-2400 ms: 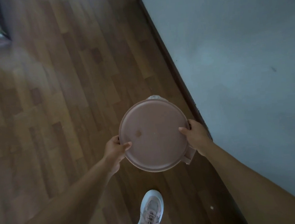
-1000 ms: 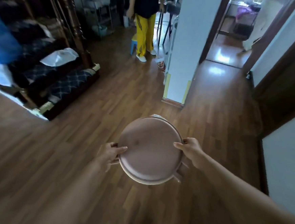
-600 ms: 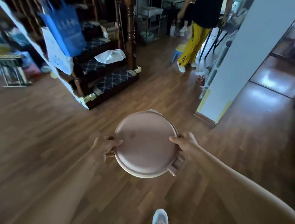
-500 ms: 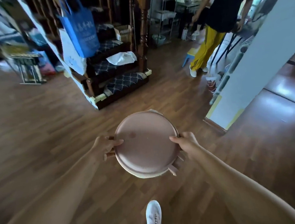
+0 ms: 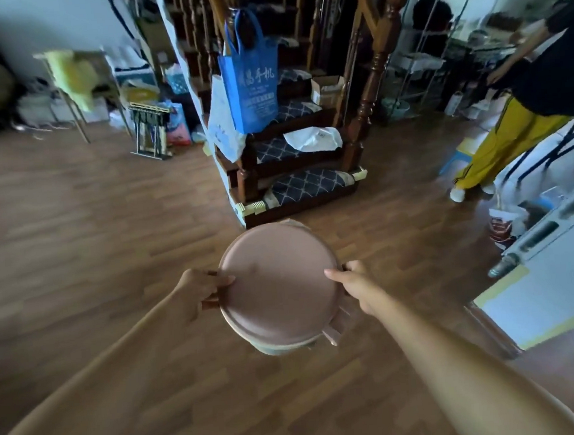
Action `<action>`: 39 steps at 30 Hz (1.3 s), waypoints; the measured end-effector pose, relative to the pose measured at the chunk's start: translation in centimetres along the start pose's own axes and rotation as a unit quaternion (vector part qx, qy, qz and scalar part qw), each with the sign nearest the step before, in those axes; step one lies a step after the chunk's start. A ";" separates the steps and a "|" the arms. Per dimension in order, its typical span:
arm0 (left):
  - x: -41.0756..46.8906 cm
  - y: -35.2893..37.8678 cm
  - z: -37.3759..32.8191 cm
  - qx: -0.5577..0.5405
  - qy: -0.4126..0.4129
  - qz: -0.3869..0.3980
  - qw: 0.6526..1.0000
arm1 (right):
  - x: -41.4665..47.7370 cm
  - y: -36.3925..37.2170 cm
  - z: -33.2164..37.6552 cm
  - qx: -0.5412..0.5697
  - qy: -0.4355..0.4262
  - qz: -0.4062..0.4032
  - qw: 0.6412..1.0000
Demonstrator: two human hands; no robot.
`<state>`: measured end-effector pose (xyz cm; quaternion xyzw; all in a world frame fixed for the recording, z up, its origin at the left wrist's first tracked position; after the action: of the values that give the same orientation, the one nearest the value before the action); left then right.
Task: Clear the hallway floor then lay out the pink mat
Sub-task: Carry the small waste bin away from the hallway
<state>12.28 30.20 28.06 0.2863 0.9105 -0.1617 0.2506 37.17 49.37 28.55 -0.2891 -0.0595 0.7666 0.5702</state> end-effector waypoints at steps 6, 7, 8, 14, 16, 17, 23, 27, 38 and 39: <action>3.7 -1.8 -2.7 -0.043 -0.017 -0.028 0.999 | 5.2 4.6 5.6 -0.031 -0.017 0.039 0.999; 4.4 -2.4 -3.2 -0.051 -0.019 -0.035 0.998 | 6.0 5.7 6.5 -0.030 -0.018 0.045 0.998; 5.0 -2.9 -3.6 -0.058 -0.022 -0.043 0.997 | 6.5 6.6 7.1 -0.031 -0.019 0.050 0.998; 11.1 -6.9 -6.0 -0.080 -0.037 -0.085 0.992 | 10.1 14.1 11.1 -0.035 -0.011 0.087 0.996; 13.8 -8.5 -6.8 -0.080 -0.036 -0.094 0.992 | 11.2 16.9 12.6 -0.041 -0.007 0.095 0.995; 15.4 -9.4 -7.3 -0.077 -0.039 -0.099 0.991 | 11.9 18.6 13.6 -0.049 -0.009 0.096 0.994; 24.3 -15.4 -11.4 -0.083 -0.047 -0.116 0.989 | 15.7 27.6 21.2 -0.097 -0.050 0.095 0.989; 29.7 -20.2 -15.2 -0.092 -0.046 -0.125 0.987 | 17.3 34.1 26.9 -0.109 -0.075 0.103 0.986; 42.5 -28.5 -24.5 -0.116 -0.028 -0.133 0.984 | 23.4 47.8 37.7 -0.078 -0.088 0.121 0.986; 44.0 -29.1 -25.2 -0.119 -0.030 -0.138 0.983 | 24.5 49.2 38.6 -0.077 -0.085 0.123 0.986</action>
<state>-45.64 37.83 29.00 0.1213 0.9462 -0.0934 0.2851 -28.34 63.96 30.51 -0.2712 -0.1300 0.8460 0.4403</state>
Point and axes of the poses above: each hand's wrist, its own x-axis towards the middle knuckle, its own y-axis out of the palm, z = x × y, the point moved 8 cm from there along x, towards the middle knuckle, and after that the axes turned 11 degrees about -z, right-handed, at the moved point
